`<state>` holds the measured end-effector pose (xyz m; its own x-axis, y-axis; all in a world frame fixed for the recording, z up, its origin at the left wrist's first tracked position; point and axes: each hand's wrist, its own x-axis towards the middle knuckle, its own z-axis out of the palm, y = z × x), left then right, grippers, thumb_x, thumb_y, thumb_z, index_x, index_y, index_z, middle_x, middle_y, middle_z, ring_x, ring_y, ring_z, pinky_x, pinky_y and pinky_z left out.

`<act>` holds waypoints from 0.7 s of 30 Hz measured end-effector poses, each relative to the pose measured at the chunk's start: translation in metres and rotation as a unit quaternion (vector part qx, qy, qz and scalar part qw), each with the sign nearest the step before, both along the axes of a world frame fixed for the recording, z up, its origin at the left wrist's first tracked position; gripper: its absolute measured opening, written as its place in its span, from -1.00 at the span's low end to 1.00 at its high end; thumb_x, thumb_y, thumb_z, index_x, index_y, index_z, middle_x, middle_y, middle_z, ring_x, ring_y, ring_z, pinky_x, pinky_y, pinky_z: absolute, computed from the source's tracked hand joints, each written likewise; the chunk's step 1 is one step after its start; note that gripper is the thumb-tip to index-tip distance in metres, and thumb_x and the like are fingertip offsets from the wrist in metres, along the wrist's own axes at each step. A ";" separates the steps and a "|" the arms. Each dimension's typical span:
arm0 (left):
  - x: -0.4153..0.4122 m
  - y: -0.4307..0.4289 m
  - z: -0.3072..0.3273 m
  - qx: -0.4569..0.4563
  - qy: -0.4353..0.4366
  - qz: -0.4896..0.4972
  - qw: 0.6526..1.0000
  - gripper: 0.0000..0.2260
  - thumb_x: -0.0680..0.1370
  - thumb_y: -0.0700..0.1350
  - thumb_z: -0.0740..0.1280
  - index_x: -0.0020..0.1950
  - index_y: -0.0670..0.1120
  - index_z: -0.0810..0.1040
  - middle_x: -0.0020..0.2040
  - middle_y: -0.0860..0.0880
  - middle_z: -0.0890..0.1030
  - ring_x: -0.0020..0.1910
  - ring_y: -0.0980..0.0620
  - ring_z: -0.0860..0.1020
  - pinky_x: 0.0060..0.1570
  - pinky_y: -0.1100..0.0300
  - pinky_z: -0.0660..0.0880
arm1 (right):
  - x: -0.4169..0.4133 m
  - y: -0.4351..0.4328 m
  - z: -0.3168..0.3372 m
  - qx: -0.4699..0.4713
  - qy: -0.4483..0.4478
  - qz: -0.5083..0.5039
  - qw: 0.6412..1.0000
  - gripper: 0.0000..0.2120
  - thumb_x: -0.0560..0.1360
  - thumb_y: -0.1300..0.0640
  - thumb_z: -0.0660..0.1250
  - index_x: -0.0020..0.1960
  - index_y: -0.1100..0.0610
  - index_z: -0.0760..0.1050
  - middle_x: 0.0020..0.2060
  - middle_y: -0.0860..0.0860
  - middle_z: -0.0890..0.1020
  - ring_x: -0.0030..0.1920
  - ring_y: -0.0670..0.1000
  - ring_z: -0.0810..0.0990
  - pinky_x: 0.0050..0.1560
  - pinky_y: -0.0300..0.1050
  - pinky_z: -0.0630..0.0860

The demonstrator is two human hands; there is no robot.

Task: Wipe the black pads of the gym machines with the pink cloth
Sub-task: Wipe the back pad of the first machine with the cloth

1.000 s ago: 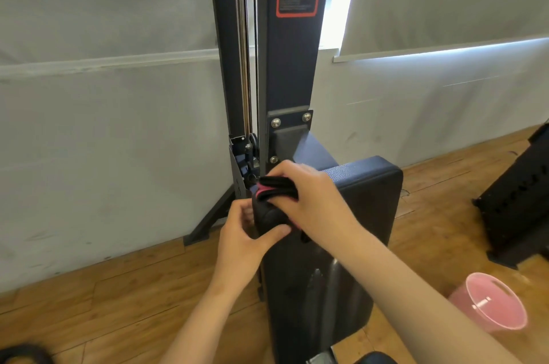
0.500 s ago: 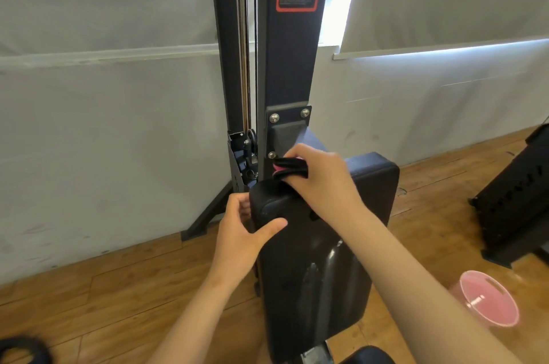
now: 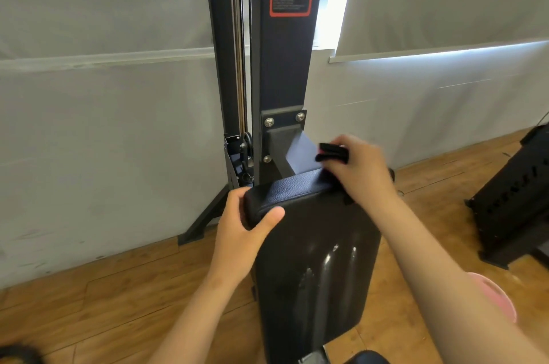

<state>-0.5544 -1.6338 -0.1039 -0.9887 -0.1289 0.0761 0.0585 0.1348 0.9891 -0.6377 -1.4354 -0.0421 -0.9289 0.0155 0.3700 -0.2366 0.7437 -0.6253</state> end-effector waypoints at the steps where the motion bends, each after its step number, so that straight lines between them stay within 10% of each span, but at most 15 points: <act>1: -0.005 0.003 0.005 -0.016 0.011 0.007 1.000 -0.52 0.32 0.28 0.43 0.15 0.13 0.46 0.04 0.18 0.56 0.04 0.23 0.54 0.03 0.21 0.51 | 0.006 -0.013 -0.001 0.001 0.001 0.039 0.999 -0.88 0.42 0.13 0.47 -0.07 0.09 0.58 -0.25 0.01 0.65 -0.18 0.01 0.59 -0.19 -0.14 0.42; 7: -0.028 0.010 0.020 -0.073 0.045 0.020 0.996 -0.83 0.46 0.05 0.40 -0.02 0.01 0.59 -0.10 0.14 0.62 -0.05 0.27 0.55 -0.01 0.33 0.45 | 0.006 -0.006 0.000 0.011 0.007 0.084 0.996 -0.83 0.44 0.11 0.47 -0.01 0.11 0.58 -0.18 0.01 0.66 -0.14 -0.01 0.61 -0.10 -0.10 0.53; 13: -0.027 0.011 0.014 -0.064 0.057 0.045 0.995 -0.95 0.53 -0.09 0.37 -0.03 0.01 0.60 -0.08 0.14 0.62 -0.04 0.29 0.54 -0.06 0.48 0.42 | -0.014 0.050 0.007 -0.051 -0.040 -0.075 0.995 -0.92 0.45 0.15 0.42 -0.08 0.06 0.54 -0.29 0.06 0.58 -0.37 0.11 0.59 -0.66 -0.06 0.47; 21: -0.027 0.015 0.009 -0.077 0.097 0.063 0.990 -0.91 0.56 -0.13 0.30 -0.07 0.04 0.57 -0.11 0.16 0.61 -0.03 0.26 0.54 -0.06 0.51 0.40 | 0.003 0.032 -0.006 -0.009 0.011 -0.021 1.000 -0.88 0.42 0.16 0.47 -0.07 0.06 0.58 -0.28 0.00 0.63 -0.27 0.01 0.56 -0.25 -0.08 0.48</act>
